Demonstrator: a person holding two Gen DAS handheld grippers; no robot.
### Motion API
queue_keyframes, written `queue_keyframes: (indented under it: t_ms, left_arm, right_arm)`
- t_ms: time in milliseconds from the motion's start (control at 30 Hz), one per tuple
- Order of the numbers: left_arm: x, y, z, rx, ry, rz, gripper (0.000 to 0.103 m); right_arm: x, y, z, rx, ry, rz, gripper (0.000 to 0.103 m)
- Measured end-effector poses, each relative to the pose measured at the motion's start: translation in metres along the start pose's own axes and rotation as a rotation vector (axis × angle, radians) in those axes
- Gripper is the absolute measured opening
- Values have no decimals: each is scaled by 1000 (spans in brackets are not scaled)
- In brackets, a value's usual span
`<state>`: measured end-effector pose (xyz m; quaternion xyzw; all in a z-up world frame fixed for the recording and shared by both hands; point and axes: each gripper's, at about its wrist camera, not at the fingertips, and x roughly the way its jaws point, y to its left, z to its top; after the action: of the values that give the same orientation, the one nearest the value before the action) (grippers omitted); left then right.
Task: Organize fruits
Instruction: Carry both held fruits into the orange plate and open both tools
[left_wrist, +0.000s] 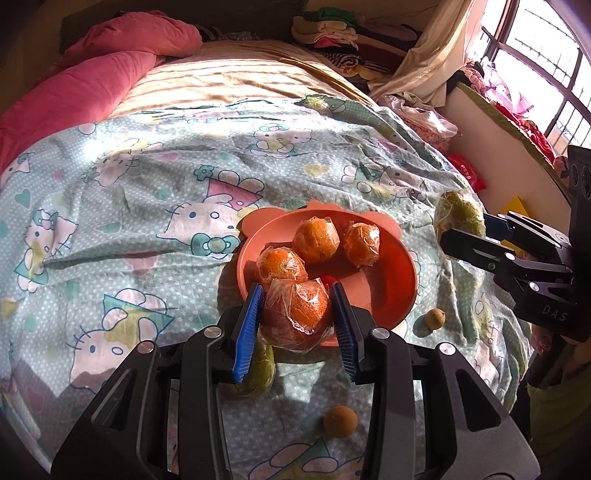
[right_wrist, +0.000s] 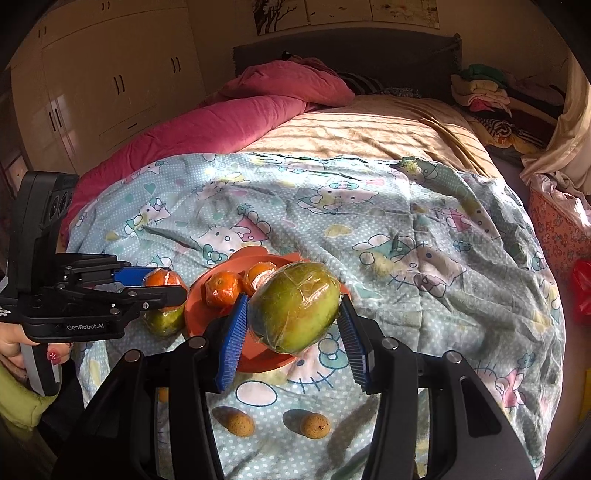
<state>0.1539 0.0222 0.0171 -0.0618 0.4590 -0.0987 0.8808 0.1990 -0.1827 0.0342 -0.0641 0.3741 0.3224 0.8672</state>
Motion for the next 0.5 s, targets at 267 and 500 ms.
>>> queue_keyframes:
  t_ms: [267,500]
  left_arm:
    - [18,1,0,-5,23,4,30]
    - [27,-2,0,5,30,11,30]
  right_arm:
    - [15,3,-3,-29,39,3,47]
    - [31,11,-12,-67,83,0,47]
